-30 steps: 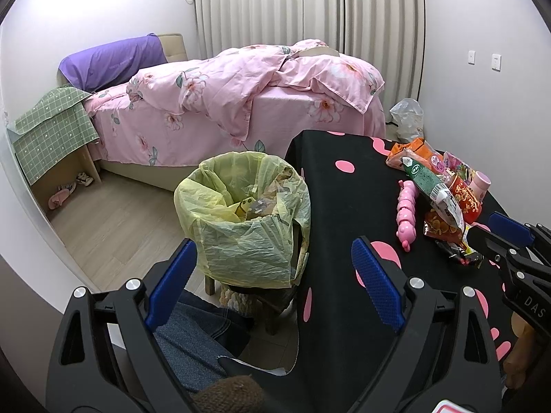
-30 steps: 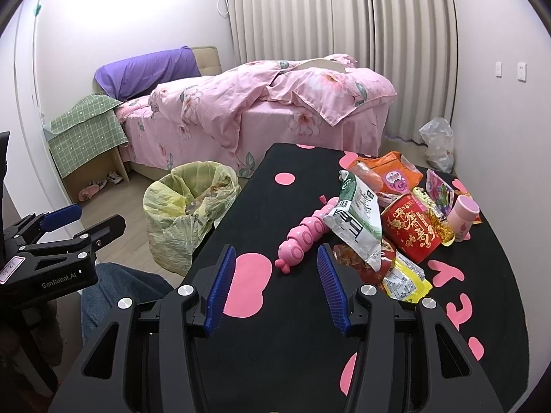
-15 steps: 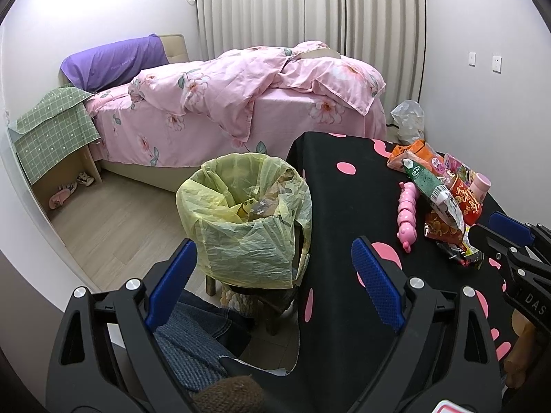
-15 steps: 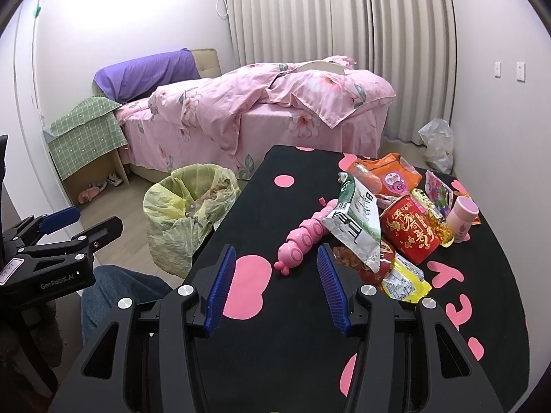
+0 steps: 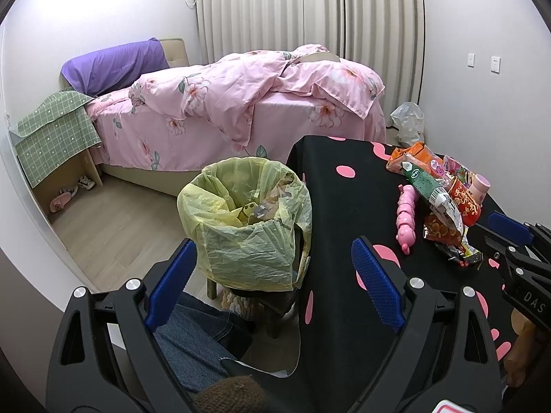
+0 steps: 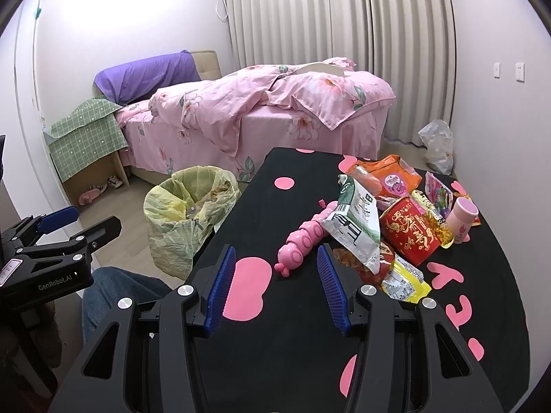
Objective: Collect trash
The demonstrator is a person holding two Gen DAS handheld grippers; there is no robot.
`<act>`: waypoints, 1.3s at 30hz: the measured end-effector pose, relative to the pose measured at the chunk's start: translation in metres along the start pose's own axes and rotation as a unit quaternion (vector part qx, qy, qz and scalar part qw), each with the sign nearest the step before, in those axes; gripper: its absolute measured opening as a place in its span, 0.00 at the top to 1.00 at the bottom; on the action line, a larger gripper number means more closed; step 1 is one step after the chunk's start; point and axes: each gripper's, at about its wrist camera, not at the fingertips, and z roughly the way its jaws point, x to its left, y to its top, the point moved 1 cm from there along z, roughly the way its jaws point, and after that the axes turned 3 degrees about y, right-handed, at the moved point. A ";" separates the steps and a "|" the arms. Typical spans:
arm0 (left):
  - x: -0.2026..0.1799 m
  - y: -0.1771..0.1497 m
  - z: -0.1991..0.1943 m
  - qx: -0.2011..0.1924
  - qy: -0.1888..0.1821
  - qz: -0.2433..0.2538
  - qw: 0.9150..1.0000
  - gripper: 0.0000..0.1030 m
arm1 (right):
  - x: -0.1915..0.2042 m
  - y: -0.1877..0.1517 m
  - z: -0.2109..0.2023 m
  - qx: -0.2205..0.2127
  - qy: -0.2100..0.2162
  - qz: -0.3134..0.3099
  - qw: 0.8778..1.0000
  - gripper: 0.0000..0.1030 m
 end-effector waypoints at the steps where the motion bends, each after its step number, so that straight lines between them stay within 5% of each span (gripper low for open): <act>1: 0.000 0.000 0.000 0.000 0.000 0.000 1.000 0.15 | 0.000 0.000 0.000 0.000 0.000 0.000 1.000 0.54; 31: 0.003 0.002 0.002 0.003 -0.003 -0.002 1.000 0.15 | -0.002 -0.001 0.001 0.002 -0.001 0.001 1.000 0.54; 39: -0.015 0.016 0.022 -0.001 -0.070 0.005 0.998 0.16 | -0.047 0.002 -0.009 -0.014 -0.070 0.010 0.997 0.54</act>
